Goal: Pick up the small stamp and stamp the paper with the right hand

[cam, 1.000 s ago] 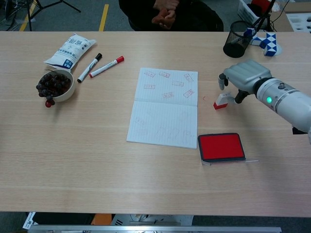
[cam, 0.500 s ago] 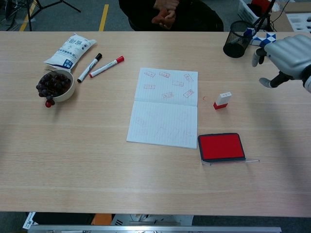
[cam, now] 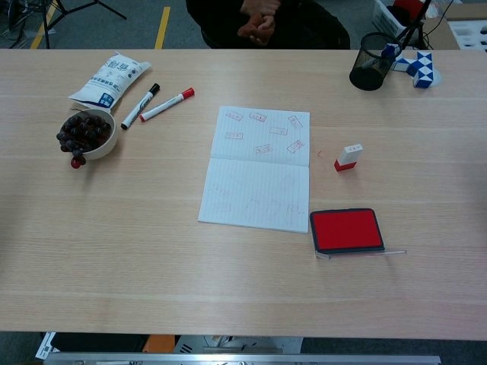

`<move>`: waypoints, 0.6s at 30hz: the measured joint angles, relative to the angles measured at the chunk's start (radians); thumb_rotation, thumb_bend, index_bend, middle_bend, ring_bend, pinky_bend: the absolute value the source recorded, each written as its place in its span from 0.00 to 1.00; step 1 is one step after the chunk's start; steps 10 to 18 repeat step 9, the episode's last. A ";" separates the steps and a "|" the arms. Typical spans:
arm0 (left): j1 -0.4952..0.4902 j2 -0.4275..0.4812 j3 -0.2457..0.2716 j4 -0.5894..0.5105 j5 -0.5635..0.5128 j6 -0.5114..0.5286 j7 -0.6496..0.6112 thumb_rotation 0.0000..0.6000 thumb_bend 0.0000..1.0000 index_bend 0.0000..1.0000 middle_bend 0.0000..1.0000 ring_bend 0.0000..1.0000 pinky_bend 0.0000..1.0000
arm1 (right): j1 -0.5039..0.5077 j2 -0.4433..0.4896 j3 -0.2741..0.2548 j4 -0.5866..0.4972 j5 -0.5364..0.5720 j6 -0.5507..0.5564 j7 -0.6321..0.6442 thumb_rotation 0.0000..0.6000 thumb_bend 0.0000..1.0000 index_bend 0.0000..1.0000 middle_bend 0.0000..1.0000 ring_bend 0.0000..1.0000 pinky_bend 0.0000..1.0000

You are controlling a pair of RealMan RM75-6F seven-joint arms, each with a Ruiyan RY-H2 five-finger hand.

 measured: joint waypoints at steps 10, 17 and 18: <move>0.001 -0.001 0.000 -0.005 0.009 0.012 -0.001 1.00 0.17 0.08 0.11 0.18 0.10 | -0.108 0.034 0.002 -0.007 -0.083 0.084 0.032 1.00 0.30 0.49 0.45 0.34 0.29; 0.001 -0.001 0.000 -0.005 0.009 0.012 -0.001 1.00 0.17 0.08 0.11 0.18 0.10 | -0.108 0.034 0.002 -0.007 -0.083 0.084 0.032 1.00 0.30 0.49 0.45 0.34 0.29; 0.001 -0.001 0.000 -0.005 0.009 0.012 -0.001 1.00 0.17 0.08 0.11 0.18 0.10 | -0.108 0.034 0.002 -0.007 -0.083 0.084 0.032 1.00 0.30 0.49 0.45 0.34 0.29</move>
